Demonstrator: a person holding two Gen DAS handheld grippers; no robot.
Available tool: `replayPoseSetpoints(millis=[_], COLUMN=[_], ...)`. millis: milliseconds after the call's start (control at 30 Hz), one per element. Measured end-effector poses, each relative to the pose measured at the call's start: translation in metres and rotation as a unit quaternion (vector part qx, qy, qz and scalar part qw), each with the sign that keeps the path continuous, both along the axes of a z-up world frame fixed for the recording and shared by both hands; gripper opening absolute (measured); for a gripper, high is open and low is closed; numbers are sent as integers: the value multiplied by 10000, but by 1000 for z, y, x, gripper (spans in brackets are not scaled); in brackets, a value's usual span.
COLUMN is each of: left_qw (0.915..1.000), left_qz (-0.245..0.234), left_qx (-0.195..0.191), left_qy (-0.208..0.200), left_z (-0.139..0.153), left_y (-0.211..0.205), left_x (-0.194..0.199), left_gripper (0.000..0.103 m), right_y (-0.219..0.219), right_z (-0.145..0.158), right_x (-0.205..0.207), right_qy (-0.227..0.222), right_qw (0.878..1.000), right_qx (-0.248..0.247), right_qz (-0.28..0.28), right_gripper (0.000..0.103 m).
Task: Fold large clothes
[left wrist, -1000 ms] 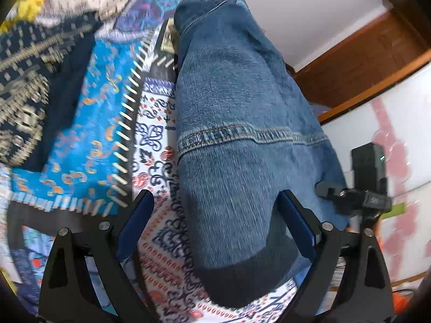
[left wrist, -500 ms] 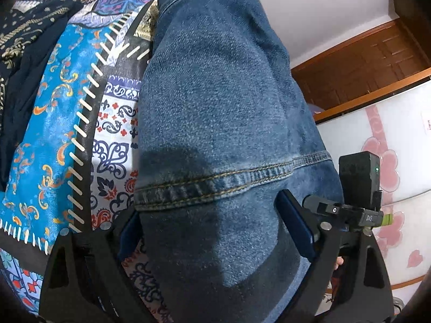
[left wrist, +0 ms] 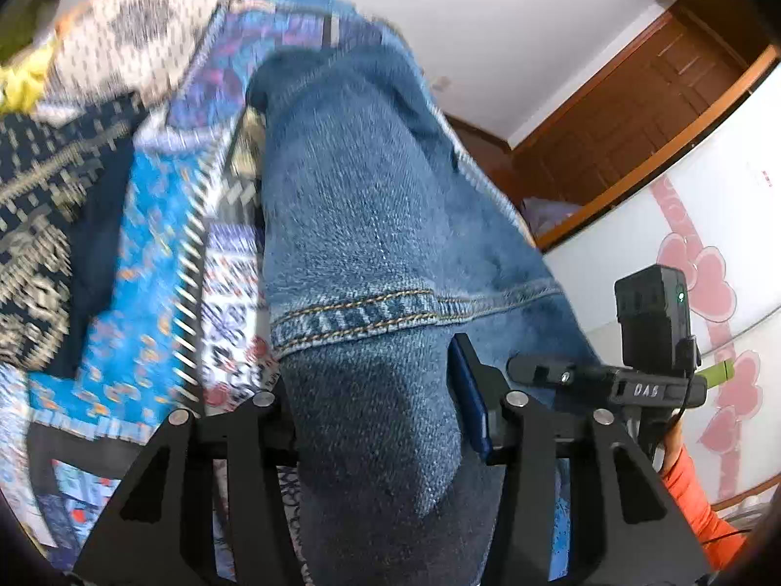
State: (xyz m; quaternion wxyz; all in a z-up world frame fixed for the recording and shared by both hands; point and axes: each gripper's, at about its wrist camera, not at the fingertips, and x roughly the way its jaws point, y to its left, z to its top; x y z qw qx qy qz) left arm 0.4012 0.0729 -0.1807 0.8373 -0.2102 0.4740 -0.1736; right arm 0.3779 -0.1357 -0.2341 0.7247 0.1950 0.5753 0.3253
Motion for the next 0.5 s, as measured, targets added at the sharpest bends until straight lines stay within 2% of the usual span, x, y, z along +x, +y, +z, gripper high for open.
replayPoseSetpoints(millis=[133, 333, 500], left_qw=[9992, 9954, 9909], left_qz=[104, 335, 570], left_qx=[65, 216, 341], left_qy=[-375, -869, -1173], left_z=[36, 83, 106], left_y=[19, 76, 130], left_x=[-15, -30, -30], left_gripper=[47, 47, 47], right_y=[21, 70, 125], right_z=[21, 60, 80], right_x=[-6, 2, 17], right_qy=[-265, -771, -1057], right_qw=[9996, 9964, 9924], right_qx=[70, 267, 457], right_qz=[84, 247, 429], right_gripper=[49, 48, 48])
